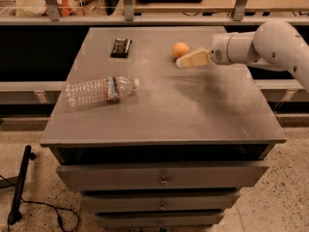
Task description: Move orange near water bottle
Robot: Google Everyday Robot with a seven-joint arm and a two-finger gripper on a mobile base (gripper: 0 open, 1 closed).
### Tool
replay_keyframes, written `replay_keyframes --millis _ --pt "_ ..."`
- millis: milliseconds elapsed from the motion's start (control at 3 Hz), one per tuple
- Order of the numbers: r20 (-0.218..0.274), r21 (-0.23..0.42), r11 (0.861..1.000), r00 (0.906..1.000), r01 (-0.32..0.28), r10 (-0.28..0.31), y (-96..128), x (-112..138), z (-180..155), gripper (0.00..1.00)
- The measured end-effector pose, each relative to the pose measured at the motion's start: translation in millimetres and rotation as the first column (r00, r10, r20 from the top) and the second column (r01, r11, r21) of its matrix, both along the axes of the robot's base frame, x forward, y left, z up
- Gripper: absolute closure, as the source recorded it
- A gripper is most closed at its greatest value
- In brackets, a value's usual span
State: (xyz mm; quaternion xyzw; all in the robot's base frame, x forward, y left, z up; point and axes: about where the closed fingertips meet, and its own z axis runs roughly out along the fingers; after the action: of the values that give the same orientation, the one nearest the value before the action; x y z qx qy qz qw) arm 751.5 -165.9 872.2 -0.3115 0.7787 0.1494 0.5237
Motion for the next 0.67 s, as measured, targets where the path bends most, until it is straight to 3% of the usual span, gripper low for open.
replay_keyframes --millis 667 --pt "0.027 -0.030 0.999 0.9986 -0.044 0.045 14.9 22.7 -12.8 0.00"
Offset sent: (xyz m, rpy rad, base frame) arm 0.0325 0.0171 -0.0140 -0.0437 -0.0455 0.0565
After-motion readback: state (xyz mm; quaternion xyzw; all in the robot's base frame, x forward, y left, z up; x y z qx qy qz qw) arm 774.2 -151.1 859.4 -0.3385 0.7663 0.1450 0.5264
